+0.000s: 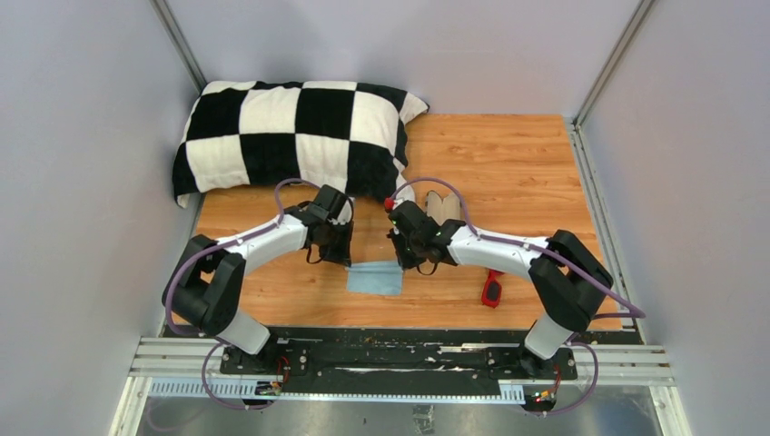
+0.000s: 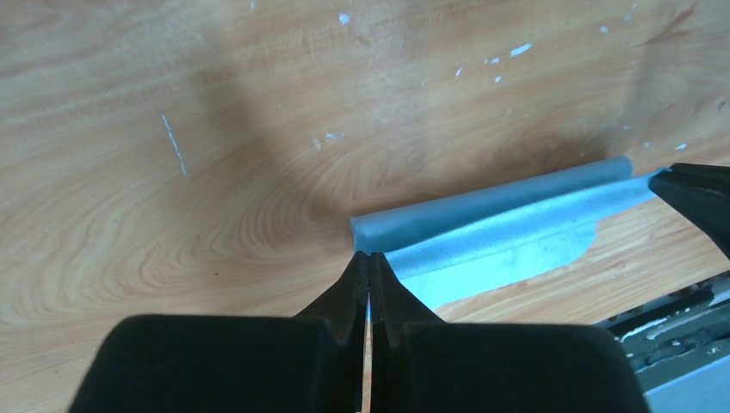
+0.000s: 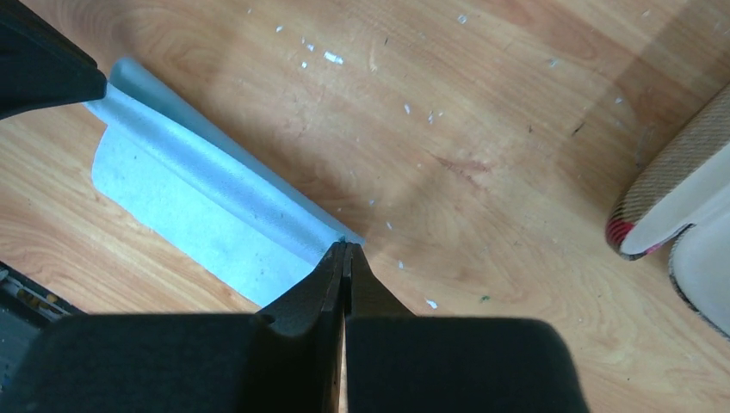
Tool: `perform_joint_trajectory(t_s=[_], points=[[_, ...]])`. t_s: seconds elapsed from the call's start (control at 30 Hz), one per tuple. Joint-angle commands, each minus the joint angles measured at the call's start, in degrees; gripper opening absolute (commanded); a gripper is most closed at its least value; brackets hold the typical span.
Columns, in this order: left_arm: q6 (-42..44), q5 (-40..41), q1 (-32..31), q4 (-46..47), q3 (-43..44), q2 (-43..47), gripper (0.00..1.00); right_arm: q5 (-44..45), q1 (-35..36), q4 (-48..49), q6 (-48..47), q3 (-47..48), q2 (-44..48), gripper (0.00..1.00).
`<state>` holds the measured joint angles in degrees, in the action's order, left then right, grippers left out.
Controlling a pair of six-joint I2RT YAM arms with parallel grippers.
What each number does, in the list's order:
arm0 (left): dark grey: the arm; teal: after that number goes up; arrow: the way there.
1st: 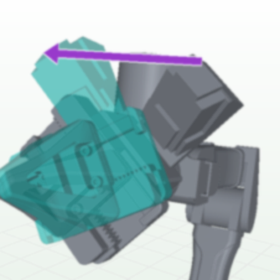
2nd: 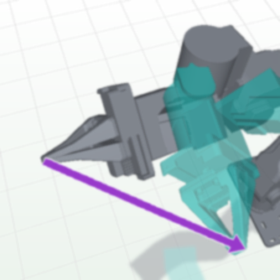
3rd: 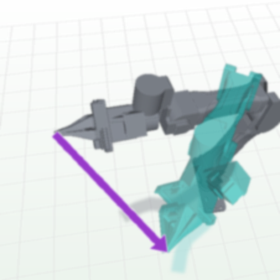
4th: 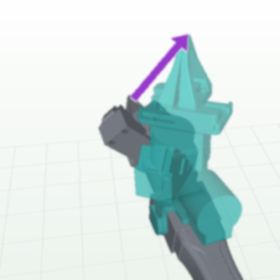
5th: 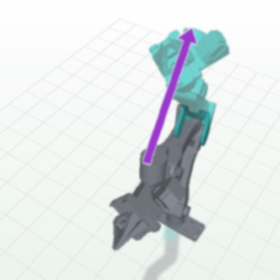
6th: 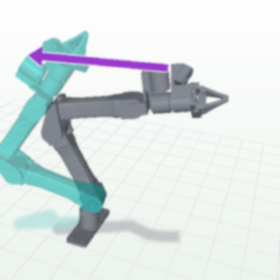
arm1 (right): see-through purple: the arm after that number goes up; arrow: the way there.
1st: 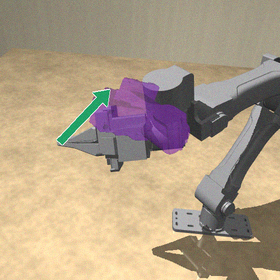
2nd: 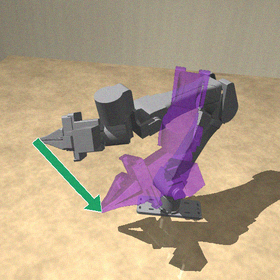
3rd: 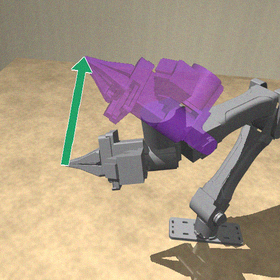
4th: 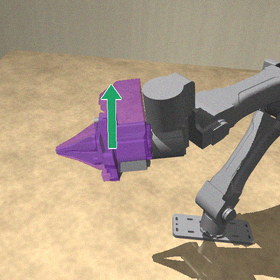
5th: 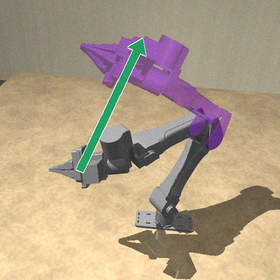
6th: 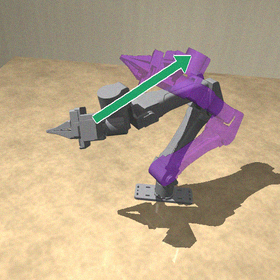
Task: Organize the sunglasses
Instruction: Fold the glasses cleaning cloth at the center of the board.
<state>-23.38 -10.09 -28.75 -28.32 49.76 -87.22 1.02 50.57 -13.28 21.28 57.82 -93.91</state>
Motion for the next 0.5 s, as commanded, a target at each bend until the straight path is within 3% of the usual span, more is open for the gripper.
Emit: perform_joint_trajectory(t_s=[0.0, 0.47], points=[[-1.1, -1.7, -0.4, 1.0, -3.1, 1.4, 0.00, -0.1, 1.5, -1.7, 0.5, -2.5, 1.7, 0.00], [-1.8, -2.3, -0.9, 2.0, -5.5, 1.9, 0.00, -1.7, 3.1, -2.2, 1.5, -3.9, 2.1, 0.00]])
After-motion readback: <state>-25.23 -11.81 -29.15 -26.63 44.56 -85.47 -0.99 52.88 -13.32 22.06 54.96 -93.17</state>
